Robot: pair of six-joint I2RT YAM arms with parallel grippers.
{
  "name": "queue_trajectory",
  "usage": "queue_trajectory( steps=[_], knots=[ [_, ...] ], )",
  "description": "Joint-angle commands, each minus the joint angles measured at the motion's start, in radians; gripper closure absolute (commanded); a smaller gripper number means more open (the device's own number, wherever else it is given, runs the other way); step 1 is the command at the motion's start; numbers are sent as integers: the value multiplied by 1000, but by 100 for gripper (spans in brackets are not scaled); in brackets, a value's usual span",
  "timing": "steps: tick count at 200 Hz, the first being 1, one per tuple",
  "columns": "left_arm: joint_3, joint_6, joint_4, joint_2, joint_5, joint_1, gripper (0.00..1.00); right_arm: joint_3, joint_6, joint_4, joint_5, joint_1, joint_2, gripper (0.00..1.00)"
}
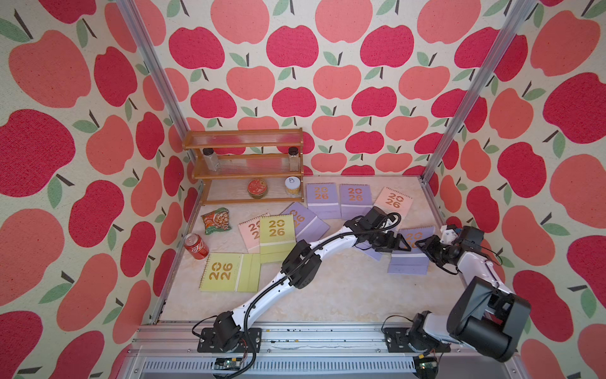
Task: Stack the calendars
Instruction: Pick up the calendar at the center of the board, then place the calendar at the center of the board.
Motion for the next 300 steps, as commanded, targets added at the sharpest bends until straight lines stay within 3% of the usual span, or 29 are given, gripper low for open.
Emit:
queue_trajectory(
  steps=[1, 5, 43, 77, 120, 150, 212, 257, 300],
  knots=[
    [-19, -9, -2, 59, 41, -34, 10, -10, 0, -48, -38, 17, -11, 93],
    [-19, -9, -1, 58, 41, -33, 10, -9, 0, -50, -32, 17, -15, 100],
    [-61, 13, 23, 3, 40, -10, 9, 20, -22, -99, 50, 17, -78, 100],
    [-107, 56, 38, -126, 14, 31, 8, 77, -35, -148, 68, 17, -123, 100],
    [-228, 101, 93, -362, -20, 120, 6, 193, -30, -175, -7, 17, -122, 100],
    [-341, 82, 152, -511, 7, 211, 2, 246, 12, -98, -180, 35, -93, 100],
    [-709, 146, 157, -803, 115, 410, 1, 337, 157, 181, -451, 221, -25, 100],
    [-1073, 106, 340, -1003, 137, 490, 0, 327, 365, 517, -481, 397, 70, 100],
    [-1274, -7, 578, -1078, 108, 490, 0, 341, 471, 696, -473, 544, 193, 100]
  ],
)
